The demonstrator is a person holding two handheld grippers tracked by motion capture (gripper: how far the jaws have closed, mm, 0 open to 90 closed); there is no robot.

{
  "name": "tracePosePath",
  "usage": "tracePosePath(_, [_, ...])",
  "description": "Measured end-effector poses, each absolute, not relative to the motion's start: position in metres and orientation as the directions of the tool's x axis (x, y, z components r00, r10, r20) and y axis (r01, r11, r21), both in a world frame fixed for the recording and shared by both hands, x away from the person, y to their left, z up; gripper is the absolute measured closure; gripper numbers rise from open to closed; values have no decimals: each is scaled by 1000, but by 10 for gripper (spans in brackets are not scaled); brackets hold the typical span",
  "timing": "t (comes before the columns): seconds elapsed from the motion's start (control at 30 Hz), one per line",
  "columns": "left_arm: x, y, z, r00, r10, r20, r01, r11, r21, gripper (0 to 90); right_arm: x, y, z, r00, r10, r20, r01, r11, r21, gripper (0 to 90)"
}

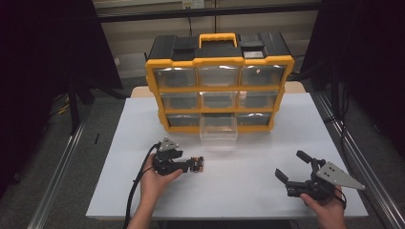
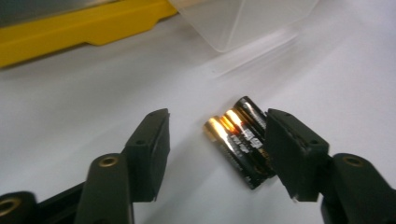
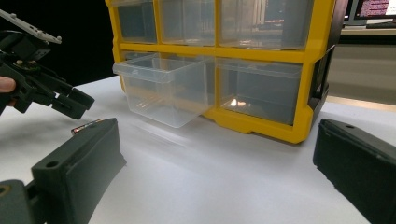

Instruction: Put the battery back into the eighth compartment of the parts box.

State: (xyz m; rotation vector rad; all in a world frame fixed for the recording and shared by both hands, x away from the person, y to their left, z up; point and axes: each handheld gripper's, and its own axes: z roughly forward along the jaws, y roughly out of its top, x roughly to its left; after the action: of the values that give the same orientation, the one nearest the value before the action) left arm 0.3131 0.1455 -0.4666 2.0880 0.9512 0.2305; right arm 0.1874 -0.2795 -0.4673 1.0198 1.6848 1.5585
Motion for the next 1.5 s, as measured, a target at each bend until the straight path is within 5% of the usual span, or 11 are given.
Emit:
tracePosePath(0.33, [312, 139, -474, 685, 708, -174, 580, -384, 719, 527, 187, -278, -467, -518, 854, 53, 129, 17, 992, 6])
tracePosePath(0.67, [313, 148, -476, 653, 742, -154, 626, -414, 661, 761, 188, -278, -467, -518, 854, 52, 127, 17, 992, 6])
tracePosePath(1.5, [316, 153, -462, 615, 758, -217, 666, -352, 657, 775, 187, -277, -467, -523, 851, 52, 124, 15, 992, 6])
